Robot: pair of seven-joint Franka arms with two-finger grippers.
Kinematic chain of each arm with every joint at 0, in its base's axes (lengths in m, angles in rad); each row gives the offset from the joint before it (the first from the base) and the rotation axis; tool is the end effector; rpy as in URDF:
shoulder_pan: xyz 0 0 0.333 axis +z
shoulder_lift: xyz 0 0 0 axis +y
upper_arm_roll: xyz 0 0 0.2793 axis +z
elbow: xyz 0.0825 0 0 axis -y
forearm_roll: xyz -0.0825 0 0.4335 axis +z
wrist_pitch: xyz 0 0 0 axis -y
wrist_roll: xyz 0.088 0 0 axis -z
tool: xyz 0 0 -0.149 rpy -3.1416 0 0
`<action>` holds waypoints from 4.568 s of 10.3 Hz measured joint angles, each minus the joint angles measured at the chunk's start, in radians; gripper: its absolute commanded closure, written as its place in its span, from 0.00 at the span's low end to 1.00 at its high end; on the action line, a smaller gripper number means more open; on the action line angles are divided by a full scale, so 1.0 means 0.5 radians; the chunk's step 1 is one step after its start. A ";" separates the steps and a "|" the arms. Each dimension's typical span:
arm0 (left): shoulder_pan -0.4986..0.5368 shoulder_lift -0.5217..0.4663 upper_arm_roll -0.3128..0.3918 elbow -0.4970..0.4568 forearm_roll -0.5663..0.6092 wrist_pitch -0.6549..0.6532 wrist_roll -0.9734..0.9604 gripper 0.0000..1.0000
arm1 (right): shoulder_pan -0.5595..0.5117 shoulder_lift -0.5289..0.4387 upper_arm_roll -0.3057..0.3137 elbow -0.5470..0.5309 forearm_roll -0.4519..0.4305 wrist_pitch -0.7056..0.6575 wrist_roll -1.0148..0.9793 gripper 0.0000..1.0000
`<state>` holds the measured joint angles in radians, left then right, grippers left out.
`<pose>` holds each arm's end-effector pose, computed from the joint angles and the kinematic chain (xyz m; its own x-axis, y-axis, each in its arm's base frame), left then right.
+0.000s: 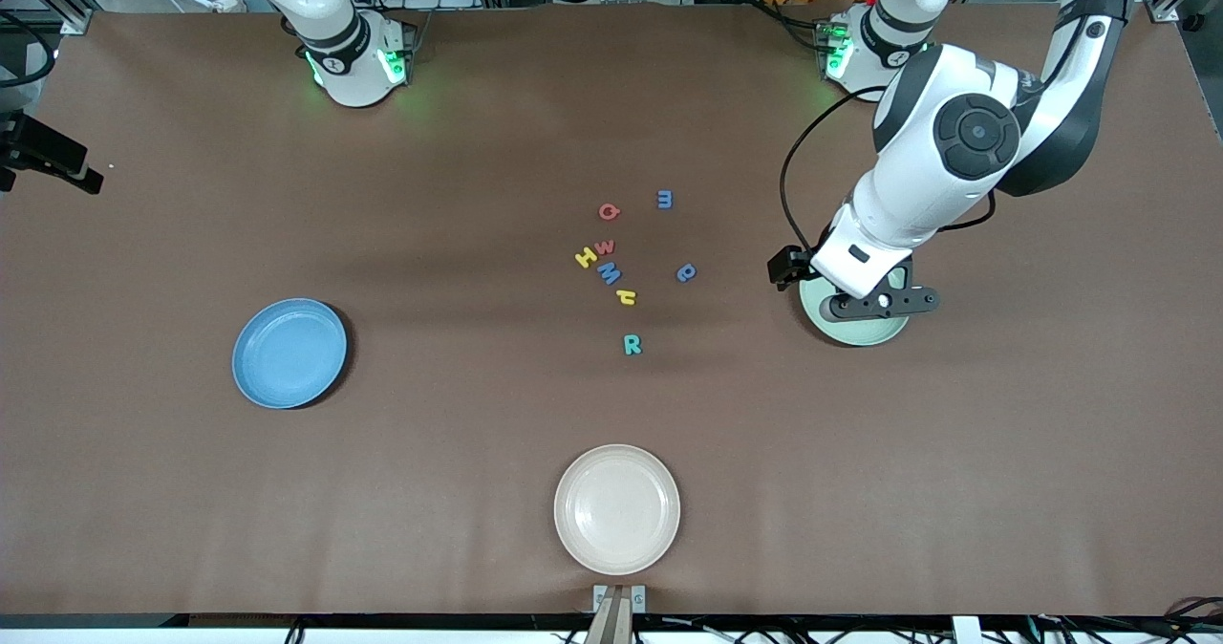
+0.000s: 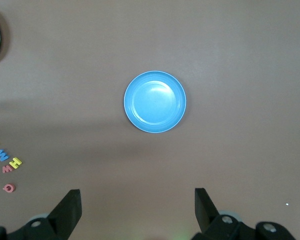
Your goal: Sort uppercase to blue plate, lowercase to green plate
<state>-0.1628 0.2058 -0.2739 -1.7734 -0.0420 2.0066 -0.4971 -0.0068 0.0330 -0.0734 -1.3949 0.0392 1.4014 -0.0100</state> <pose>0.5987 -0.2788 0.3518 0.9964 0.0831 -0.0153 0.0842 -0.9916 0.0984 0.5916 -0.0405 0.6017 0.9976 -0.0636 -0.0259 -0.0645 -0.9972 -0.0366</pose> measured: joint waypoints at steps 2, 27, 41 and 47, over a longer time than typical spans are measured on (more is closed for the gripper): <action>0.015 -0.034 0.014 0.038 0.009 -0.056 0.079 0.00 | -0.002 0.000 -0.001 0.000 0.000 -0.001 0.000 0.00; -0.533 0.666 0.036 -0.285 0.351 0.754 -1.001 0.00 | -0.051 0.019 0.008 -0.008 0.007 -0.026 0.000 0.00; -0.669 0.798 0.039 -0.277 0.357 0.758 -1.134 0.20 | 0.014 0.121 0.022 -0.453 0.003 0.445 0.001 0.00; -0.669 0.814 0.038 -0.277 0.357 0.759 -1.181 0.40 | 0.030 0.120 0.023 -0.602 0.003 0.582 0.000 0.00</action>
<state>-0.4972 0.6127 -0.2546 -1.9117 0.1365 2.3861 -1.0873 0.0079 0.0930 -0.0620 -1.6961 0.0409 1.6921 -0.0097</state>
